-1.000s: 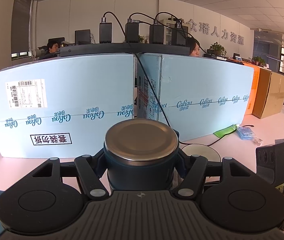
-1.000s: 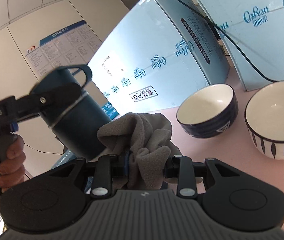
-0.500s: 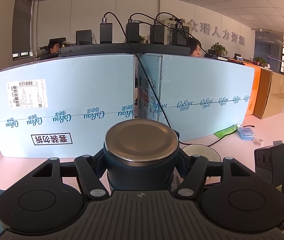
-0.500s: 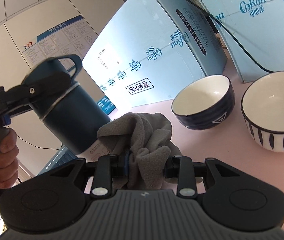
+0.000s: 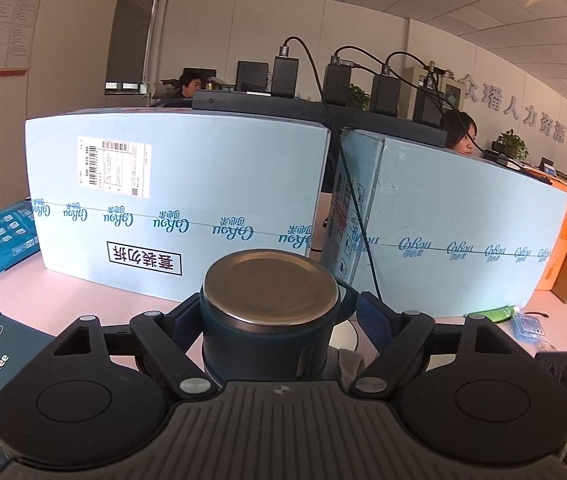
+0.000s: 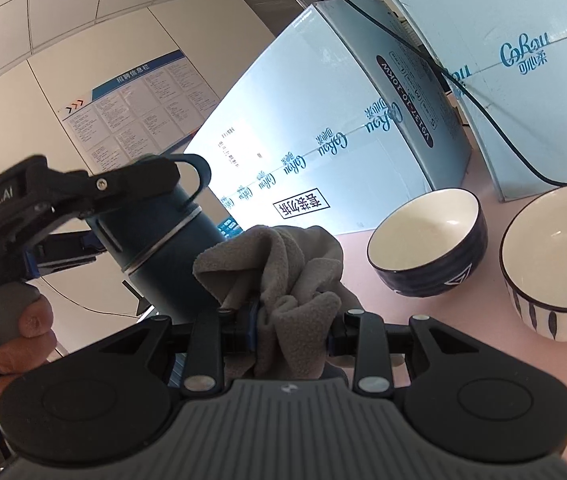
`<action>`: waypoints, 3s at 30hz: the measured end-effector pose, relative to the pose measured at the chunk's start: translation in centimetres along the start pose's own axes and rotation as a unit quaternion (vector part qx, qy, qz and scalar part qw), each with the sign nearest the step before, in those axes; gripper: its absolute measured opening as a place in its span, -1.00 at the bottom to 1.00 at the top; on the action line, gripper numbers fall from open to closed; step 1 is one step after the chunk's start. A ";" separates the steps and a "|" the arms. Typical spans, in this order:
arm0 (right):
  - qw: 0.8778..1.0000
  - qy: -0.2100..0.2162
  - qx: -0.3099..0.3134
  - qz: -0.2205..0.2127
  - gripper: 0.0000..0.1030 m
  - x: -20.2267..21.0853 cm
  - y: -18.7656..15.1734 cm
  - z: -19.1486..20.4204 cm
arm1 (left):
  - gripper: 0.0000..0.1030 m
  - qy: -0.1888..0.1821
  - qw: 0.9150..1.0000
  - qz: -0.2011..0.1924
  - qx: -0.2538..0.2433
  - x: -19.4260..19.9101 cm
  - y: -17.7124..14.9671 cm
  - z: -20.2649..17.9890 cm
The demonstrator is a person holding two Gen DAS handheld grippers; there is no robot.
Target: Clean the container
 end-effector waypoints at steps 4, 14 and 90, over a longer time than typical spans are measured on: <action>1.000 -0.008 -0.012 0.018 -0.34 -0.8 -1.5 -0.9 | 0.68 0.040 0.999 0.000 0.013 -0.2 -0.1 -0.3; 0.999 0.000 -0.025 0.023 -0.34 -0.9 -1.8 -1.4 | 0.84 0.107 0.994 0.009 0.021 -0.5 -0.6 -1.2; 0.999 0.015 0.043 -0.008 -0.34 -0.8 0.3 2.8 | 0.83 -0.095 0.992 0.002 -0.086 -0.3 -2.4 1.8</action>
Point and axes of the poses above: each gripper's, at about its wrist camera, not at the fingertips, and x roughly against the way its jaws point, z to its left, y to its top, the point moved 10 cm from there along -x, roughly the way its jaws point, and after that the axes turned 8 degrees about z, right-handed, at the moved point
